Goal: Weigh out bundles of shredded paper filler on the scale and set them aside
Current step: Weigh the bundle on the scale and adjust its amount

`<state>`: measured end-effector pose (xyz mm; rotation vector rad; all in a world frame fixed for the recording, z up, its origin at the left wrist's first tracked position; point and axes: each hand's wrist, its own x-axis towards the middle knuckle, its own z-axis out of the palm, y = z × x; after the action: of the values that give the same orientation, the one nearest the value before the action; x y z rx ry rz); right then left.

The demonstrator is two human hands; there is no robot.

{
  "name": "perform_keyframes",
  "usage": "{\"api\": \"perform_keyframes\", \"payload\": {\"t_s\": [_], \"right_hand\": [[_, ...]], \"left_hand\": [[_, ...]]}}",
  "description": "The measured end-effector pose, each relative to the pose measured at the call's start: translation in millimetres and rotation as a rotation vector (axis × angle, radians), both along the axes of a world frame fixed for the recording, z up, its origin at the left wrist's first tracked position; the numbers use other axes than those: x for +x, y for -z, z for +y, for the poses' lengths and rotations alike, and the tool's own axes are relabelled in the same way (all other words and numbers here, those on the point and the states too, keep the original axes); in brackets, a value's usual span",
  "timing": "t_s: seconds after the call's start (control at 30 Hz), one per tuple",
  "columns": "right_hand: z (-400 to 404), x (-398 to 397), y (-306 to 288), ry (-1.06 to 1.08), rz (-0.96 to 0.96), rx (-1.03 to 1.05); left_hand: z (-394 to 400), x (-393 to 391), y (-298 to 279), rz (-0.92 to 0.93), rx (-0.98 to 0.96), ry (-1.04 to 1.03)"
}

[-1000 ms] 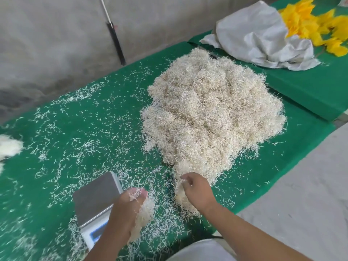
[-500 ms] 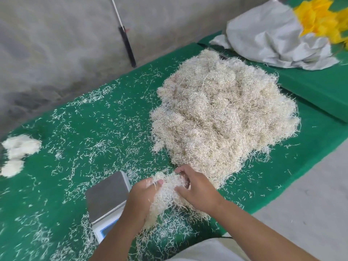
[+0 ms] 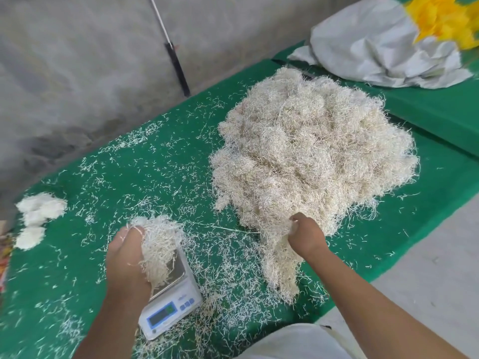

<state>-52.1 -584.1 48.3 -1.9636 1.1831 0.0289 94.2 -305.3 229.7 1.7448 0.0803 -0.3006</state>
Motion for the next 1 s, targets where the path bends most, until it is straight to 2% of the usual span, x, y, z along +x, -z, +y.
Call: {"api": "perform_keyframes", "payload": {"t_s": [0.07, 0.13, 0.2, 0.27, 0.33, 0.47, 0.53, 0.6, 0.67, 0.77, 0.8, 1.0], "right_hand": [[3, 1, -14, -0.069, 0.060, 0.055], [10, 4, -39, -0.101, 0.044, 0.017], [23, 8, -73, -0.103, -0.147, -0.075], [38, 12, -111, -0.157, -0.410, -0.052], [56, 17, -142, -0.223, -0.593, 0.177], [88, 35, -172, -0.135, -0.867, 0.991], [97, 42, -183, -0.047, -0.959, 1.311], [102, 48, -195, -0.068, -1.021, 1.522], [104, 54, -208, -0.028, -1.025, 1.538], [120, 64, -219, 0.024, -0.996, 1.381], [126, 65, -219, 0.065, -0.981, 1.318], [144, 58, -214, 0.124, -1.002, 1.219]], "left_hand": [[-5, 2, -7, -0.032, -0.038, 0.052], [-13, 1, -18, -0.093, -0.045, 0.145], [-24, -4, -29, -0.132, -0.077, 0.114], [-39, -9, -40, -0.149, -0.150, 0.002], [-54, -13, -56, -0.151, -0.240, -0.089], [-75, -17, -86, -0.129, -0.495, 0.121], [-82, -17, -87, -0.127, -0.540, 0.142], [-86, -20, -79, -0.075, -0.526, 0.074], [-88, -25, -64, -0.140, -0.379, 0.004], [-93, -33, -48, -0.470, -0.040, -0.017], [-95, -33, -47, -0.517, 0.027, -0.036], [-97, -18, -39, -0.538, 0.188, -0.129]]}}
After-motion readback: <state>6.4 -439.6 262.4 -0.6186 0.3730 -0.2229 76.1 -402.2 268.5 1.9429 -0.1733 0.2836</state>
